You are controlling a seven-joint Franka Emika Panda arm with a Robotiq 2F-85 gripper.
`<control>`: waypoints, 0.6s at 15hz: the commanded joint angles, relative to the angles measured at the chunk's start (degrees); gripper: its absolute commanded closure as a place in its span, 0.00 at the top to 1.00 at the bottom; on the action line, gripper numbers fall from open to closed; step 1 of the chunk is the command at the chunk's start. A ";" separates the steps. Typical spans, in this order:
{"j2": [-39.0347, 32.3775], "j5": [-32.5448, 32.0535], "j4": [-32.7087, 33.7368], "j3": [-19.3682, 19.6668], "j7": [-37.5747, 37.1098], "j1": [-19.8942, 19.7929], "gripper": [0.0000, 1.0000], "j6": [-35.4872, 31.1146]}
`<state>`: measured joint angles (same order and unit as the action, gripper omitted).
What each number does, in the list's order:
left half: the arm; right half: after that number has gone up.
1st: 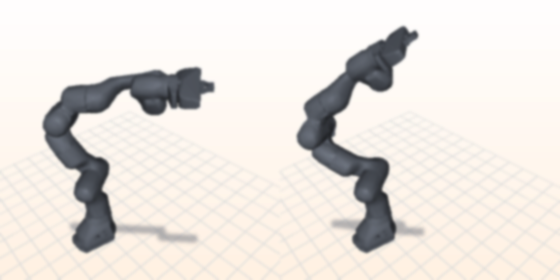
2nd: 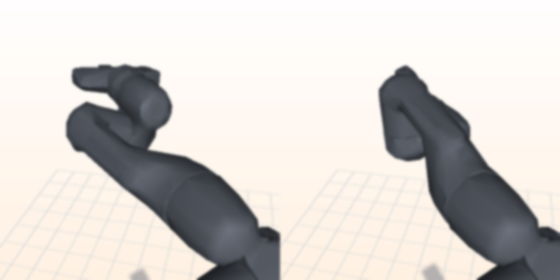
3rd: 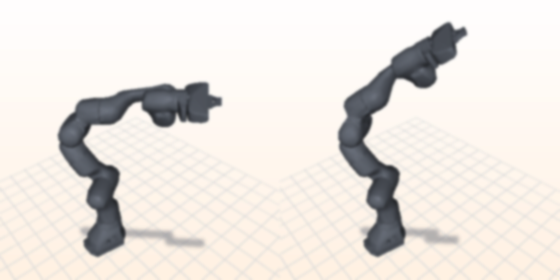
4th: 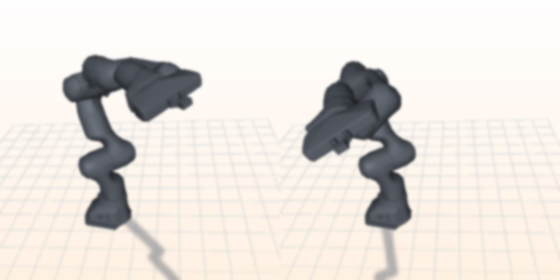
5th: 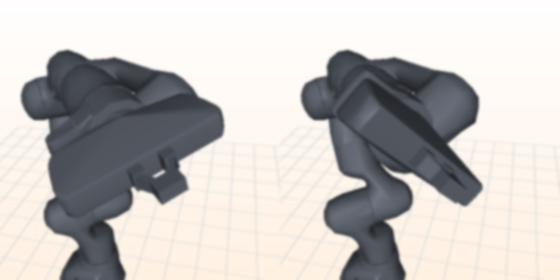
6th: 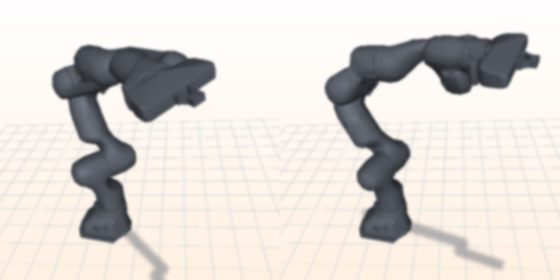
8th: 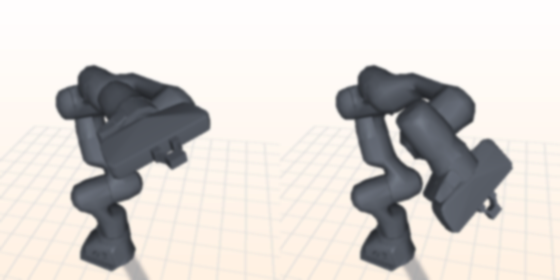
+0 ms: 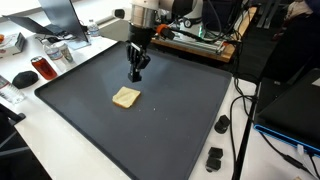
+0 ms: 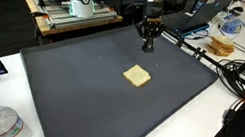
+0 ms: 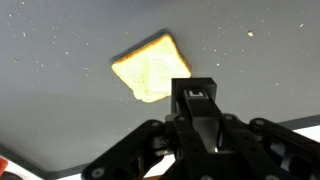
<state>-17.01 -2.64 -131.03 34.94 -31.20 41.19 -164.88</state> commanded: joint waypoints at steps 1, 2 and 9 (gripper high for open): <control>-1.43 -3.84 2.58 2.72 -3.64 4.26 0.05 4.70; -1.21 -8.42 3.41 -0.88 -7.08 0.74 0.05 5.65; -2.58 -18.27 10.84 -11.79 -14.54 -6.74 0.05 16.86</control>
<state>-18.67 -17.13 -124.31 28.48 -42.62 39.08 -152.89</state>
